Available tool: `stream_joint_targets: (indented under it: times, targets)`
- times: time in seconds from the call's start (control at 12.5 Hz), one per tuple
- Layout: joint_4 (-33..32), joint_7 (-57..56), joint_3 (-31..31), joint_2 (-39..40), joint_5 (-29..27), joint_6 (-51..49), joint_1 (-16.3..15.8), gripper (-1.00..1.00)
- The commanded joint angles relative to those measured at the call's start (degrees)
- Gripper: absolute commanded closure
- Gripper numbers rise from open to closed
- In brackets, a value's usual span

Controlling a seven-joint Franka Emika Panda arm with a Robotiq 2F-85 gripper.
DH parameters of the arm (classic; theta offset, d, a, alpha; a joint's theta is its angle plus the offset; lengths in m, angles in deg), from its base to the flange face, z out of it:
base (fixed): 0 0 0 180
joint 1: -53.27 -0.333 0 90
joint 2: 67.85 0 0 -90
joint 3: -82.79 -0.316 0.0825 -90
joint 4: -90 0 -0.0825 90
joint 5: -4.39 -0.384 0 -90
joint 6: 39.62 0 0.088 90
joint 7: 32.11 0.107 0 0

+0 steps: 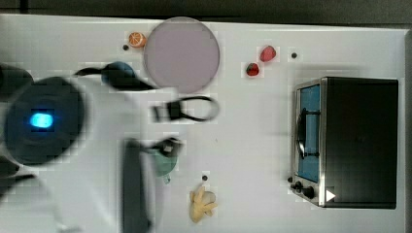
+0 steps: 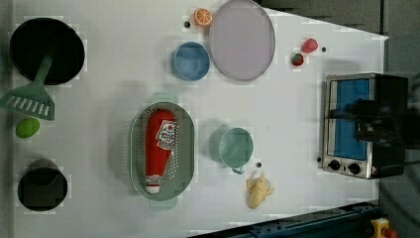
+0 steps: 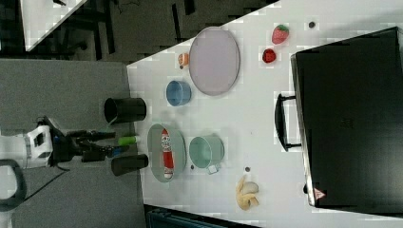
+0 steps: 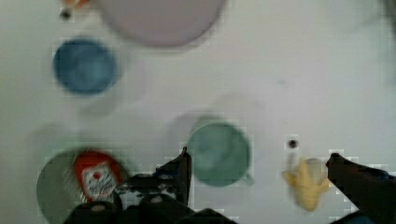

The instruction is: Pick ketchup from strainer and place it on the table

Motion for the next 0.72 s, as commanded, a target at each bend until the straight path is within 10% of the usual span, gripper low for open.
stream_joint_targets:
  times: [0.08,0.72]
  targets:
    - [-0.76,1.63,-7.1,3.59,-0.16,4.98,-1.18,-1.0]
    - [-4.84,3.4,-20.17,18.39,1.61,23.93,-2.43,-1.0]
